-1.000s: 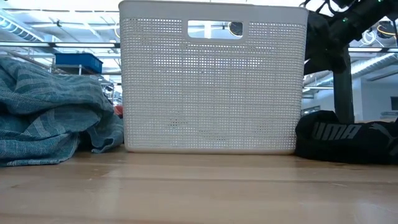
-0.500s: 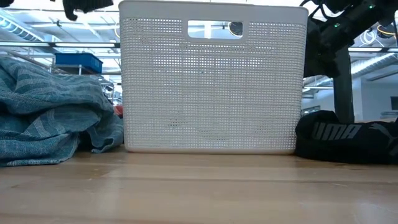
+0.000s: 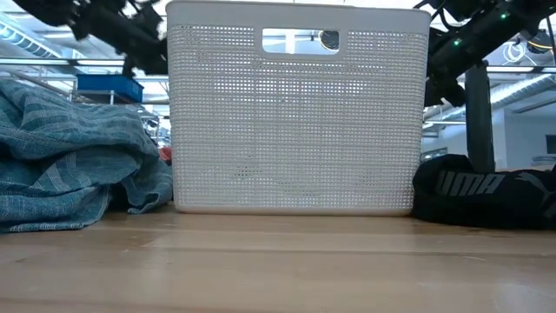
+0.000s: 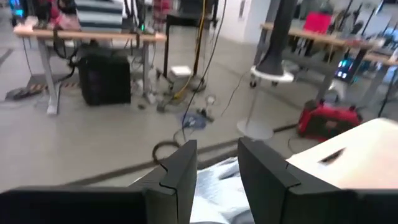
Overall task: Sort clothes
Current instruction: Move the gray and white shirt to the middle left of the table
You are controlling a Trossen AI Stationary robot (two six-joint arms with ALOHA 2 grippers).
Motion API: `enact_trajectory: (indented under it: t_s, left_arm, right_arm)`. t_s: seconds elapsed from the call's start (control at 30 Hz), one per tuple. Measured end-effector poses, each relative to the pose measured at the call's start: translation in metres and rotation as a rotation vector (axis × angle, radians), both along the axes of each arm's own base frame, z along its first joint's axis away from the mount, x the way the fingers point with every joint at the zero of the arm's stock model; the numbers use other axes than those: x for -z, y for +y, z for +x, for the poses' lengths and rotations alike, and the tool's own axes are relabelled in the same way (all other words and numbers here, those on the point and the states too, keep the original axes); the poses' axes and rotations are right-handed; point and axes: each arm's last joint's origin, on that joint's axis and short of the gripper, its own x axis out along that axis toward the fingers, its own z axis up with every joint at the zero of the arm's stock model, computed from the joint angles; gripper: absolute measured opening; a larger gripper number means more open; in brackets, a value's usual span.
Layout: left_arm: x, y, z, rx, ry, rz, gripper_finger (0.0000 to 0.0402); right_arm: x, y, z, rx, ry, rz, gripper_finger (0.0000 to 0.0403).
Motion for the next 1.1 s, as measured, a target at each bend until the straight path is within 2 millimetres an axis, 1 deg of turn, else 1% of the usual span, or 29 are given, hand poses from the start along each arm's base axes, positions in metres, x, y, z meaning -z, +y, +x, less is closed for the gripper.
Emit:
enact_trajectory:
  t_s: [0.13, 0.23, 0.33, 0.43, 0.57, 0.7, 0.77, 0.83, 0.97, 1.1]
  left_arm:
    - [0.015, 0.022, 0.003, -0.036, 0.011, -0.075, 0.0124]
    - [0.023, 0.034, 0.003, -0.044, 0.030, -0.106, 0.0124]
    - [0.032, 0.044, 0.003, 0.023, 0.042, -0.155, 0.0124]
    - [0.041, 0.046, 0.002, 0.096, 0.057, -0.233, 0.0124]
    - [0.046, 0.044, 0.003, 0.140, 0.063, -0.271, 0.0124]
    - [0.049, 0.036, 0.003, 0.213, 0.088, -0.333, 0.0125]
    - [0.057, 0.029, 0.003, 0.269, 0.139, -0.422, 0.0125]
    - [0.066, 0.023, 0.002, 0.286, 0.220, -0.489, 0.0125]
    - [0.075, 0.013, 0.002, 0.266, 0.346, -0.532, 0.0125]
    - [0.077, 0.004, 0.008, 0.312, 0.379, -0.537, 0.0125]
  right_arm:
    - [0.000, -0.002, -0.001, 0.025, -0.021, 0.029, 0.0196]
    - [0.000, -0.002, -0.001, 0.036, -0.022, 0.028, 0.0196]
    - [0.000, -0.006, -0.002, 0.095, -0.024, 0.011, 0.0196]
    - [0.001, -0.010, -0.006, 0.190, -0.028, 0.018, 0.0196]
    - [0.009, -0.015, -0.014, 0.275, 0.037, 0.065, 0.0196]
    - [0.016, -0.019, -0.022, 0.327, 0.116, 0.099, 0.0196]
    - [0.018, -0.019, -0.024, 0.332, 0.146, 0.105, 0.0196]
    - [0.019, -0.018, -0.025, 0.327, 0.162, 0.106, 0.0196]
    - [0.018, -0.018, -0.024, 0.305, 0.180, 0.084, 0.0196]
    - [0.018, -0.018, -0.024, 0.301, 0.180, 0.080, 0.0196]
